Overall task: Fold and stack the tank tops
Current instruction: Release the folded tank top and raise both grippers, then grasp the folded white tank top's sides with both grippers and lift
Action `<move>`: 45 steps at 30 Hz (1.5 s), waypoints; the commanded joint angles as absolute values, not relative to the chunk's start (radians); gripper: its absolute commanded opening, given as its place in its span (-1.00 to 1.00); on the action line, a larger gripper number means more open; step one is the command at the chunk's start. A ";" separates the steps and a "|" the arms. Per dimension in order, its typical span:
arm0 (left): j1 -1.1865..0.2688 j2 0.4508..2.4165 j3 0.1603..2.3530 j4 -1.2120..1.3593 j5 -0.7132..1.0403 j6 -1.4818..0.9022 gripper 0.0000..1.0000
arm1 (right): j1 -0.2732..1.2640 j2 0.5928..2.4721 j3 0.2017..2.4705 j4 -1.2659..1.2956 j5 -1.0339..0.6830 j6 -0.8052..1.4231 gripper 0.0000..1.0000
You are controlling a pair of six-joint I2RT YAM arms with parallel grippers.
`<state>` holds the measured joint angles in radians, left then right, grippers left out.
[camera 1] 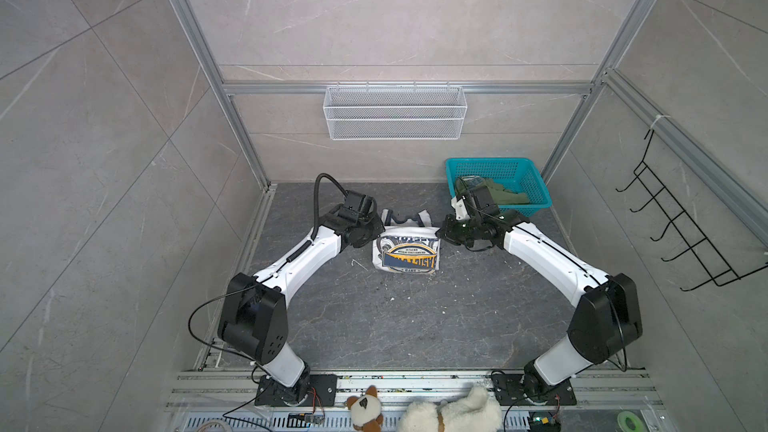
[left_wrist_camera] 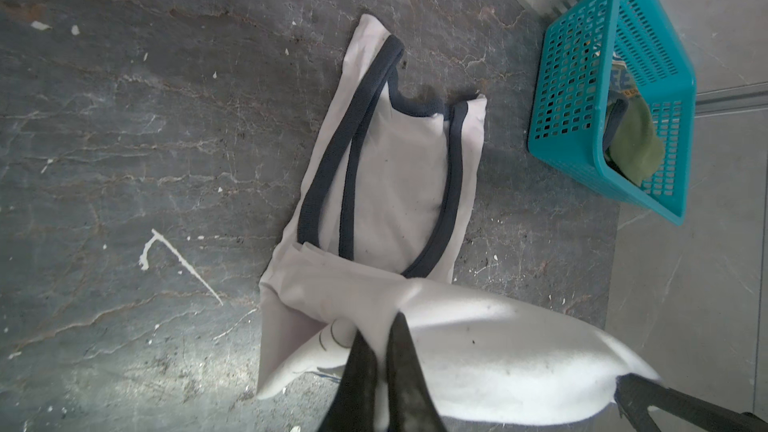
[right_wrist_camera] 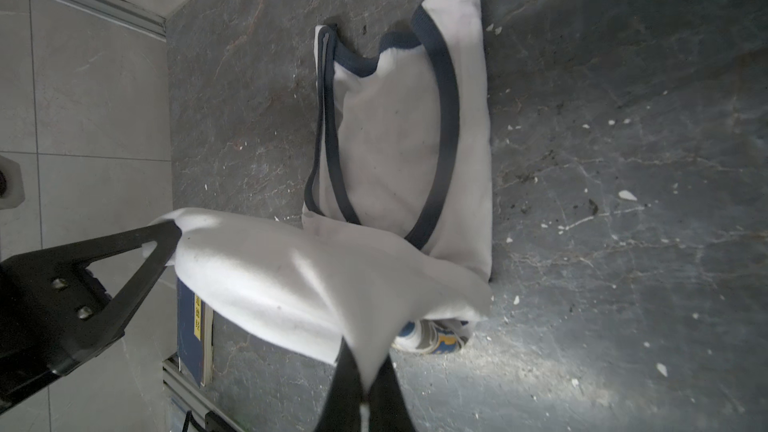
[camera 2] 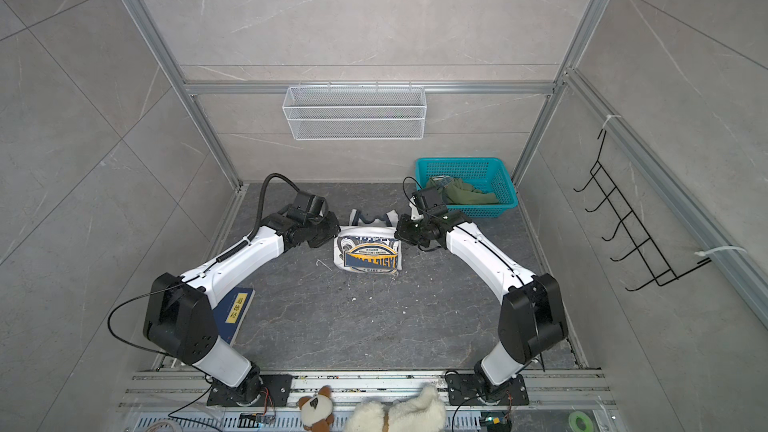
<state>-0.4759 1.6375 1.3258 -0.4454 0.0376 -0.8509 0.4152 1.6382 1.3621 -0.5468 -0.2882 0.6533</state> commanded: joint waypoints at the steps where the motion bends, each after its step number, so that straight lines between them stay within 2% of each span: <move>1: -0.438 1.687 1.391 -0.428 0.031 -0.815 -0.88 | 0.390 1.687 1.420 -0.539 -0.276 0.633 -1.00; 8: -0.425 1.811 1.503 -0.362 0.076 -0.755 -0.87 | 0.361 1.788 1.510 -0.541 -0.263 0.626 -1.00; 21: -0.392 1.946 1.608 -0.282 0.055 -0.714 -0.86 | 0.328 1.958 1.655 -0.528 -0.252 0.606 -1.00; 35: -0.360 2.173 1.807 -0.295 0.127 -0.683 -0.74 | 0.298 2.135 1.788 -0.520 -0.250 0.591 -0.97; 37: -0.354 2.199 1.831 -0.291 0.144 -0.683 -0.70 | 0.296 2.160 1.817 -0.527 -0.258 0.581 -0.81; 38: -0.353 2.210 1.845 -0.288 0.153 -0.683 -0.61 | 0.295 2.168 1.830 -0.534 -0.255 0.577 -0.67; 39: -0.351 2.218 1.856 -0.290 0.153 -0.679 -0.49 | 0.294 2.172 1.837 -0.535 -0.248 0.574 -0.47; 41: -0.352 2.222 1.872 -0.299 0.128 -0.672 -0.22 | 0.290 2.169 1.837 -0.520 -0.234 0.572 0.05; 42: -0.350 2.218 1.876 -0.302 0.123 -0.665 -0.06 | 0.287 2.170 1.842 -0.518 -0.231 0.571 0.21; 45: -0.348 2.181 1.893 -0.350 0.108 -0.641 0.15 | 0.282 2.150 1.878 -0.556 -0.218 0.537 0.40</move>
